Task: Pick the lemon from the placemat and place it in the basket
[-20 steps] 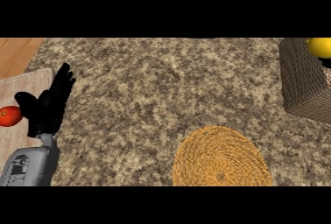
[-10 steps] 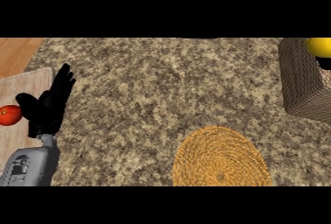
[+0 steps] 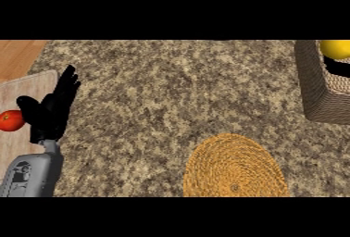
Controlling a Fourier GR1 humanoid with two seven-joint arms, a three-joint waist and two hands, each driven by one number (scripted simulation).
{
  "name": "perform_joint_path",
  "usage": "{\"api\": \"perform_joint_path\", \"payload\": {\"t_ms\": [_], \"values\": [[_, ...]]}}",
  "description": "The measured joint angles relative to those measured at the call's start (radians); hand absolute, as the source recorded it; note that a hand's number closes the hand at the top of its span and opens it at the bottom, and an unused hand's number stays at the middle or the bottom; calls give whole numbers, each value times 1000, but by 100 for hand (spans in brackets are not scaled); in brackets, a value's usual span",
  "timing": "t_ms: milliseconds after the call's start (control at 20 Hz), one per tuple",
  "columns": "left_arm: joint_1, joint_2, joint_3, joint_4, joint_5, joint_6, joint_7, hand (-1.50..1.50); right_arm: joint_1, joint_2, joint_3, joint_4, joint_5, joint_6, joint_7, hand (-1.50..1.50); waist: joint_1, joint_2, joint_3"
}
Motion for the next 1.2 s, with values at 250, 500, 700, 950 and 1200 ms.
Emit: {"api": "perform_joint_path", "payload": {"t_ms": [250,500,700,950,1200], "values": [[-6,8,6,-11,11,-8,16,0,14,-2,8,17,14,-17,3,150,7,2,2],[-9,-1,-4,-23,7,-4,32,0,16,-6,21,33,29,7,4,150,10,4,2],[-8,-14,-16,-21,-8,8,21,0,17,-2,23,45,32,25,13,150,13,7,3],[2,-3,-7,-19,1,-6,12,0,15,-6,26,60,34,72,21,150,15,7,3],[-7,-3,-7,-18,0,-5,17,0,11,-11,40,78,47,117,79,150,16,7,1]]}}
